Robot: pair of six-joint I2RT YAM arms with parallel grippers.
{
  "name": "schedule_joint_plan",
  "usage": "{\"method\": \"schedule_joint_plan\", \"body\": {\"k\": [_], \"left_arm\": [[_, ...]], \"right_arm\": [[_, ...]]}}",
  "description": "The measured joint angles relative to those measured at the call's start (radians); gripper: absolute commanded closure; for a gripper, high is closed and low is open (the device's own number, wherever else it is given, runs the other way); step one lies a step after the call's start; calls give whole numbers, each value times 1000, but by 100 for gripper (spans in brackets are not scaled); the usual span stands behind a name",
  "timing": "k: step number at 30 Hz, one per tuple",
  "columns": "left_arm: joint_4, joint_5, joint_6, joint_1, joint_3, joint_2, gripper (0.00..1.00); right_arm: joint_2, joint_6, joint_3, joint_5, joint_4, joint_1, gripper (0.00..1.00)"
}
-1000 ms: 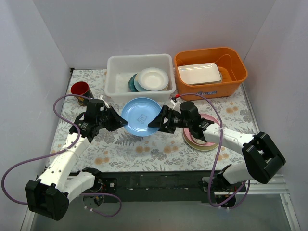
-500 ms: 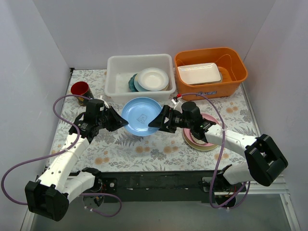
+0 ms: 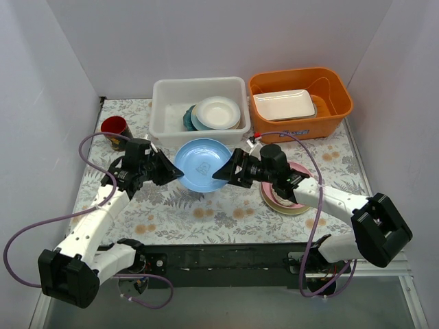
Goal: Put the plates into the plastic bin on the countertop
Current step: Place the plate in the plastic bin.
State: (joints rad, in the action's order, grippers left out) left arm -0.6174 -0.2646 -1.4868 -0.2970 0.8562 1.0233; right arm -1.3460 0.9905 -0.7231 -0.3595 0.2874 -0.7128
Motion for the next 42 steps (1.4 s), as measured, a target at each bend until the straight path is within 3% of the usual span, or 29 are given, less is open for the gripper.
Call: {"method": "schedule_joint_plan", "body": {"k": [11,29,42], "left_arm": [[8,1,22,0,120,122,100],[38,23,96,0,466,543,100],[-21,42,138,8,974,969,100]], "right_arm": [[25,0,24,17,8,14,2],[38,-3,30,-5,22,66,2],[29,-7,43,-44,32,112,2]]}}
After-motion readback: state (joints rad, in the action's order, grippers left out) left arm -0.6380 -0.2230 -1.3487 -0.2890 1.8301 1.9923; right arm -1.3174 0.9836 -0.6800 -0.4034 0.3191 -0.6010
